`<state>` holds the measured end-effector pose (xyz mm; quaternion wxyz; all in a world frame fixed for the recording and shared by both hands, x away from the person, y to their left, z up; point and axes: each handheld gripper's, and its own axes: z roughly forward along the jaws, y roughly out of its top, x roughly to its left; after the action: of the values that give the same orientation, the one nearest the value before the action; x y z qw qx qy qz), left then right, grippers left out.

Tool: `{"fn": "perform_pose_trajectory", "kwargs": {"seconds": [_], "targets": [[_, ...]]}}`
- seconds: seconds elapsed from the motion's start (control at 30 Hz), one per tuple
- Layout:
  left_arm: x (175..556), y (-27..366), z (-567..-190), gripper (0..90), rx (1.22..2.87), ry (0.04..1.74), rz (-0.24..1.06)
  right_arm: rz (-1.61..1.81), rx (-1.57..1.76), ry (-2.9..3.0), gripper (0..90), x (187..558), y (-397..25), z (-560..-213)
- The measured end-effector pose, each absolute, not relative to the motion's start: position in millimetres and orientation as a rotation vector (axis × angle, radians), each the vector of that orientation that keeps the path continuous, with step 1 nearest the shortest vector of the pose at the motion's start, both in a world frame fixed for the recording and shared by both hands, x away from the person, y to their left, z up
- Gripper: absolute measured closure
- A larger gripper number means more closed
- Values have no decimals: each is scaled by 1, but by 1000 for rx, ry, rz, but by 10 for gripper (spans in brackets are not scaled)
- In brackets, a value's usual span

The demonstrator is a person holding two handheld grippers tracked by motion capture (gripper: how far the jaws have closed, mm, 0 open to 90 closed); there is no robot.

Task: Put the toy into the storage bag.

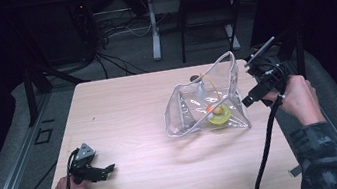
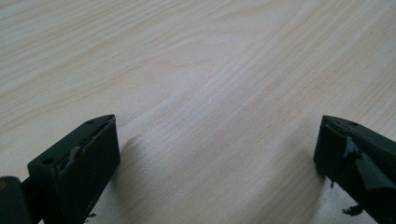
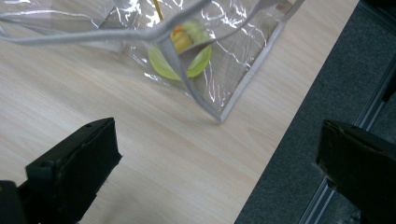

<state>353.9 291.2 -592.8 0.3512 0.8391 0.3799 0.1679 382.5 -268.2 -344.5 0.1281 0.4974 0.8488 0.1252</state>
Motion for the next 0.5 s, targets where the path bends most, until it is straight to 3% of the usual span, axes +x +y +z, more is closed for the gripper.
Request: {"fn": "perform_pose_trajectory", "kwargs": {"seconds": [0.5], "targets": [[354,291,-593,3,2172,982,435,339,1548,2485,0,359,-301,-397]]}}
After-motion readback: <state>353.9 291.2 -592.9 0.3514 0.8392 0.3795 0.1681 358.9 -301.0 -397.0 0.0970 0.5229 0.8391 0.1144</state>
